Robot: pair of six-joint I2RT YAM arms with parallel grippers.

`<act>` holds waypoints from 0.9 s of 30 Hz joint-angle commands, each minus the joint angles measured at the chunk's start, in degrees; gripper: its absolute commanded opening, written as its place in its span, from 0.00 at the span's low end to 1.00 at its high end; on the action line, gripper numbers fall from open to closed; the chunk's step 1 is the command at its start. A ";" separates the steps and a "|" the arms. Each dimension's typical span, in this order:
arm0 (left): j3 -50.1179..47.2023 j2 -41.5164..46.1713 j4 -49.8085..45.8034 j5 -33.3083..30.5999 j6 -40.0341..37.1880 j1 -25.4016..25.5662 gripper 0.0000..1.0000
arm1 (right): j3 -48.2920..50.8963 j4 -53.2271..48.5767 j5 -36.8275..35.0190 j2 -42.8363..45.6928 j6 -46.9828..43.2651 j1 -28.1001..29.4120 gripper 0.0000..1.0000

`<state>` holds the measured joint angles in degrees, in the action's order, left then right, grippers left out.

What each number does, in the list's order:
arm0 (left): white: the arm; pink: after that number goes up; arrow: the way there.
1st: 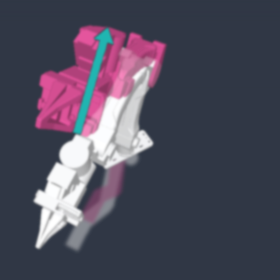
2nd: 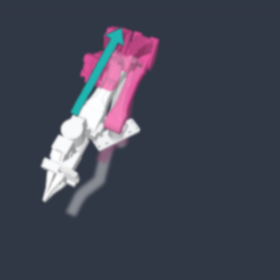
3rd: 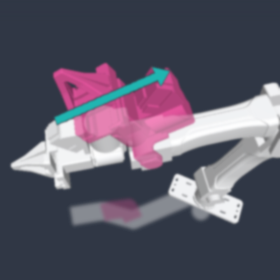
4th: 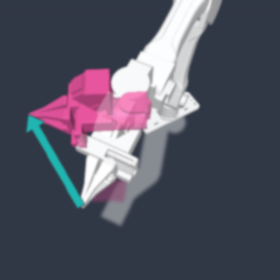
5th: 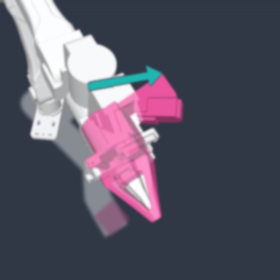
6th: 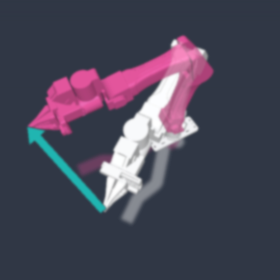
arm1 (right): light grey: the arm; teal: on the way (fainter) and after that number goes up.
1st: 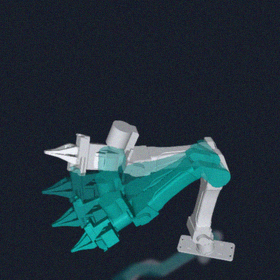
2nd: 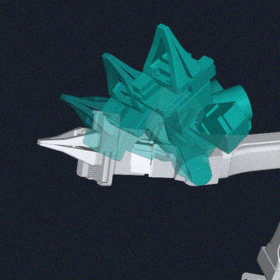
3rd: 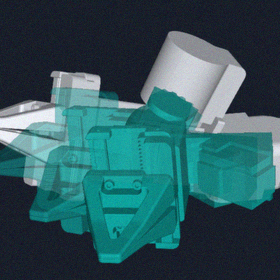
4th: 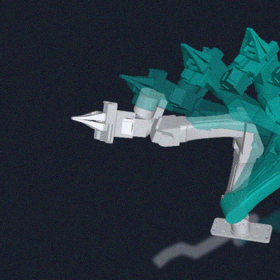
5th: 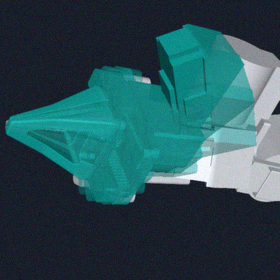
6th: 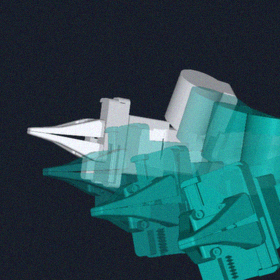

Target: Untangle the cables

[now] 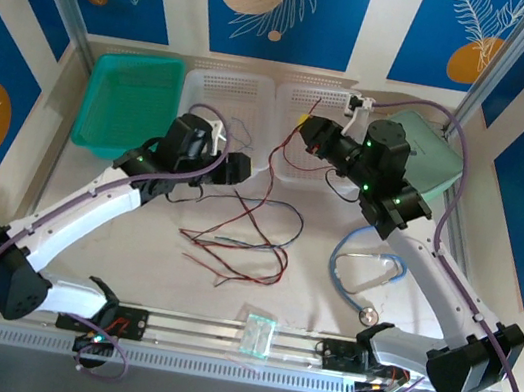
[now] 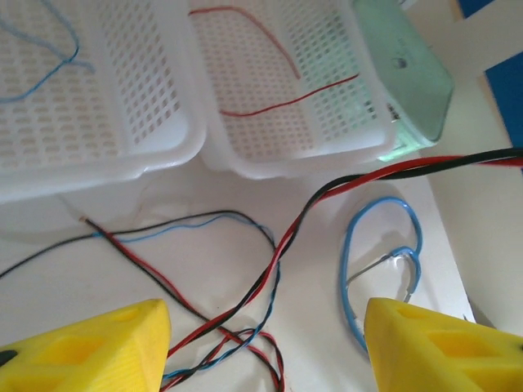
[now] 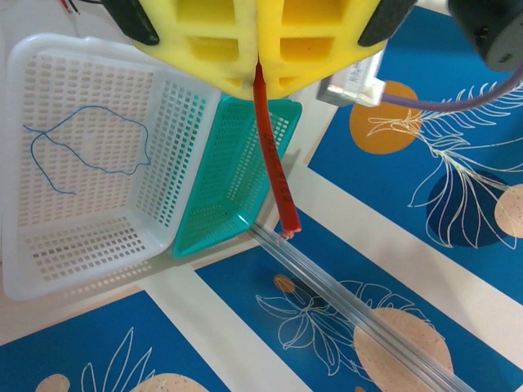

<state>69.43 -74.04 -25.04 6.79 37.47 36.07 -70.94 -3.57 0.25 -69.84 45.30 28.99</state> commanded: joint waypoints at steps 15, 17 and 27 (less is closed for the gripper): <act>19.33 -4.04 -1.16 6.48 -16.42 3.97 0.59 | 1.33 -1.78 1.46 1.38 0.25 0.21 0.00; 21.00 -5.33 -1.09 7.22 -16.81 4.89 0.58 | 1.45 -2.09 1.67 1.20 0.40 0.45 0.00; 25.07 -8.23 2.58 6.14 -17.00 8.20 0.53 | 0.72 -3.37 2.58 0.17 -0.46 1.67 0.00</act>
<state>91.24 -82.24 -25.58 13.28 21.91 43.66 -70.11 -6.13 1.63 -69.87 45.39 30.13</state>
